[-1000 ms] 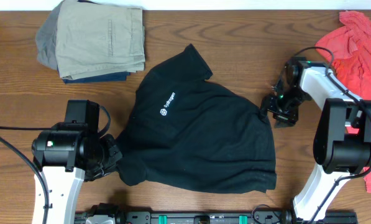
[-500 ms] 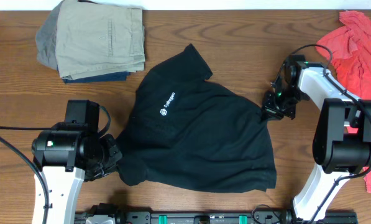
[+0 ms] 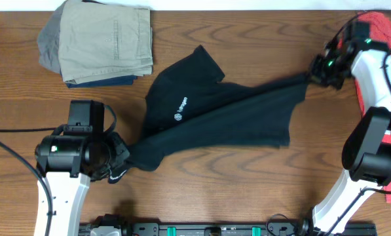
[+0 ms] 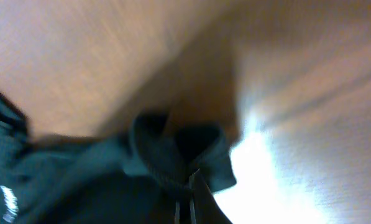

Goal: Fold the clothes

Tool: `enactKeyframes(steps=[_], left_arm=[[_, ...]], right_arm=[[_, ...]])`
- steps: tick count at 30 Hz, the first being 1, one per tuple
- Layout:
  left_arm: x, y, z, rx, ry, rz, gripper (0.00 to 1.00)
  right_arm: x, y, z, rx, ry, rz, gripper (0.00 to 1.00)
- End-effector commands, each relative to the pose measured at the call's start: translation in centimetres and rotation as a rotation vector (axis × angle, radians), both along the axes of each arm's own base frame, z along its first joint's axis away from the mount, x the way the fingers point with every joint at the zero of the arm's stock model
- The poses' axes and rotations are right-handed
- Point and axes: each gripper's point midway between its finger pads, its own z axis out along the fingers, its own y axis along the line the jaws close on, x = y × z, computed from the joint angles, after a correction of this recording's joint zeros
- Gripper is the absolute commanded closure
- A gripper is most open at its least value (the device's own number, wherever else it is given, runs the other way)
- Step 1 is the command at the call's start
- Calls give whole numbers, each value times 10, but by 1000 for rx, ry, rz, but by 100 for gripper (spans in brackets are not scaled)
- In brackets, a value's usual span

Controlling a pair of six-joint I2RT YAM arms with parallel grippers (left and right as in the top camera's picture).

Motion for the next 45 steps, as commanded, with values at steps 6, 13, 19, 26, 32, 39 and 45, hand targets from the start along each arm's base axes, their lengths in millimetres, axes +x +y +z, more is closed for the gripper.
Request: enactKeyframes(steps=[6,13,19,26,32,39,45], left_arm=[[27,-22,-14,-117,3,21,94],[60,-51,-35,-130,4,-22,94],[73,-51,-69,-34,73,-27,94],[79,-42,-100,37,154,-6,94],[81,-42,-108,40,169,-7,94],[76,-41,-108,45,187,-15,94],[75,-41,-108,47,193,-18,94]], right_arm=[[55,-11,81,-41,-259,-14,99],[42,11,75,-68,-204,85,1],[-4,20,56,-42,1,113,1],[-75,47,29,-3,265,298,5],[-101,75,-24,-69,375,385,40],[-110,72,-70,-286,413,315,36],[-84,75,-84,-300,288,340,37]])
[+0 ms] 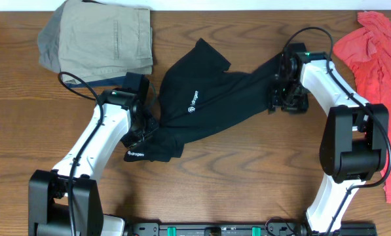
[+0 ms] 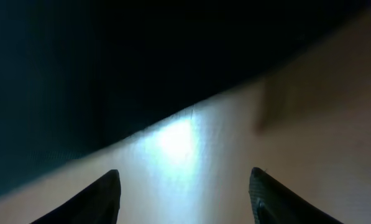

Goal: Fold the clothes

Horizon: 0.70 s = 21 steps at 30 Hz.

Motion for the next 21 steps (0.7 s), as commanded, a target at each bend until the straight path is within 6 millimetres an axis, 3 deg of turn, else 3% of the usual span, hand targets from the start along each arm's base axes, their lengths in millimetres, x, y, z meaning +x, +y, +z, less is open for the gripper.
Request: enactKeyframes(steps=[1,6,13,18,21], left_arm=[[-4,4,-4,20,16,-3,94],[-4,4,-4,20,16,-3,94],[-5,4,-4,20,19,-3,94],[-5,4,-4,20,19,-3,94],[-5,4,-4,20,19,-3,94]], right_arm=[[8,-6,-5,-39,-43,13,38],[24,-4,-9,-29,-118,17,41],[32,-1,-13,-17,-157,17,42],[44,0,-11,-10,-208,16,72],[49,0,-10,-14,-228,16,81]])
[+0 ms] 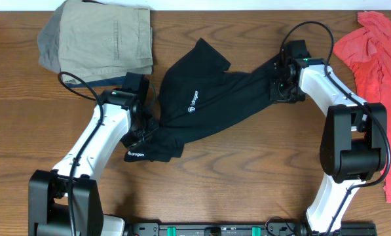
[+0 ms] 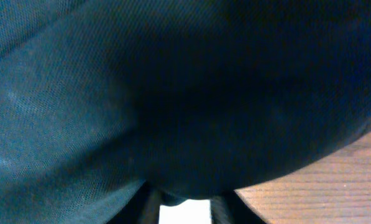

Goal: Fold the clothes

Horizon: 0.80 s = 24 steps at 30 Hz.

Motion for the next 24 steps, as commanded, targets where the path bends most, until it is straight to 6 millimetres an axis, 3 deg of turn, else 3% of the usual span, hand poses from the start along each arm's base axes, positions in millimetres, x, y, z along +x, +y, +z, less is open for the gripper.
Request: enactKeyframes(steps=[1,7,9,18,24], left_arm=[[-5,4,-3,20,17,-3,94],[-4,4,-3,20,17,-2,94],[-4,4,-3,20,17,-2,94],[-4,4,-3,20,16,-2,94],[-4,4,-3,20,16,-2,94]], right_arm=[[3,-2,2,-16,-14,0,83],[9,-7,12,-50,-27,-7,90],[12,-7,15,-49,-33,-7,99],[33,3,23,-15,-121,-29,99],[45,22,28,19,-177,7,98]])
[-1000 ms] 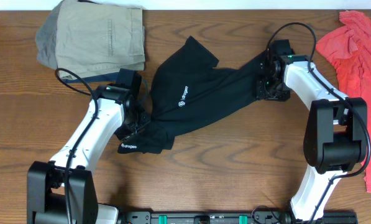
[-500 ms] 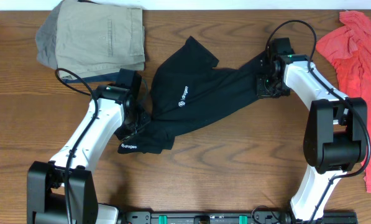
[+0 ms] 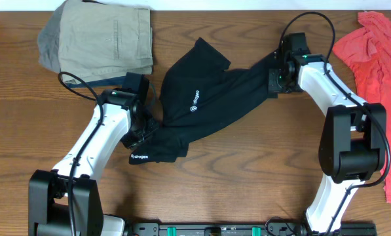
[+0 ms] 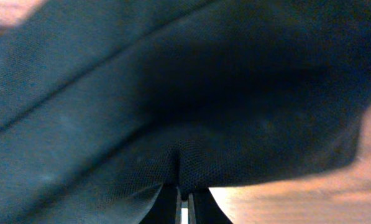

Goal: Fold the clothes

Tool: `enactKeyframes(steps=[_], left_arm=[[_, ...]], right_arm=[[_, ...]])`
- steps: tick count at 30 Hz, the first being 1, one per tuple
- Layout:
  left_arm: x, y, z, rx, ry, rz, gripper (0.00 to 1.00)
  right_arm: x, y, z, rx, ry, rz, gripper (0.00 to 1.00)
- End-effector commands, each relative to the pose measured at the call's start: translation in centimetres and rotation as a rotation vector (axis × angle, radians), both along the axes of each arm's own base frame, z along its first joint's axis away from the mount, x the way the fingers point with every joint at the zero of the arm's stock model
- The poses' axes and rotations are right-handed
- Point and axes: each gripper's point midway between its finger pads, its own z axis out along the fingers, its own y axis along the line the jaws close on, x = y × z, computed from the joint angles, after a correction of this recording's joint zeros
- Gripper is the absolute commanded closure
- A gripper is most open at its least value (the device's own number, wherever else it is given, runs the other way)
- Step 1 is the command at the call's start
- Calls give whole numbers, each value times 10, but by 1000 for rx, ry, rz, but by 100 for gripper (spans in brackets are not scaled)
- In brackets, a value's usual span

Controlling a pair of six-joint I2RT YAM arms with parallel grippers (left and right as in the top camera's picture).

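A black shirt (image 3: pixel 208 98) with a small white logo lies crumpled in a slanting band across the table's middle. My right gripper (image 3: pixel 276 77) sits at the shirt's upper right end. In the right wrist view its tips (image 4: pixel 185 198) are shut, pinching a fold of the dark fabric (image 4: pixel 173 93). My left gripper (image 3: pixel 143 134) is at the shirt's lower left part, where the cloth bunches up to it. It looks shut on the cloth, though its fingers are mostly hidden from above.
A folded pile with khaki trousers on top (image 3: pixel 103 42) lies at the back left. A loose red garment (image 3: pixel 369 49) lies at the back right and runs down the right edge. The wooden table (image 3: pixel 247 177) shows bare in front of the shirt.
My right gripper has shifted slightly toward the back and its tips have closed tight on the shirt's fabric. The shirt's lower left hem has slid a little to the right. The left arm has kept still.
First the shirt was stretched between both grippers, left near the front, right at the far right. Then both had come inward, the shirt lay slack, and the right gripper stood open on the wood beside it. It then pushed into the cloth and now pinches it.
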Motion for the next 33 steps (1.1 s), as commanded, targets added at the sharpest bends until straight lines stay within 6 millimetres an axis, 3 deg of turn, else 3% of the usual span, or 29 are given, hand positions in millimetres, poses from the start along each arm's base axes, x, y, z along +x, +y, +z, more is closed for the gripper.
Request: enactKeyframes(steps=[1,10,12,14,17,18,20,22,26,33], left_arm=[[-4,4,-3,20,16,-2,94],[-4,4,-3,20,16,-2,94],[-4,4,-4,20,16,-2,94],[-4,4,-4,20,16,-2,94],[-4,3,-4,19,17,-2,94],[-4,4,-4,20,17,-2,94],[-4,4,-4,20,17,-2,94],[-4,4,-4,19,17,-2,94],[-5,3,-4,20,18,-3,94],[-4,4,-4,19,17,-1,94]], right_arm=[[11,18,11,22,-49,19,98],[25,52,19,41,-134,75,98],[29,60,22,46,-159,88,91],[33,64,23,49,-177,95,78],[33,65,22,50,-177,98,70],[32,65,20,49,-169,98,61],[28,61,18,34,-150,96,38],[24,51,17,-9,-131,86,29],[18,19,17,-109,-89,26,27],[2,-5,10,-119,-7,-12,28]])
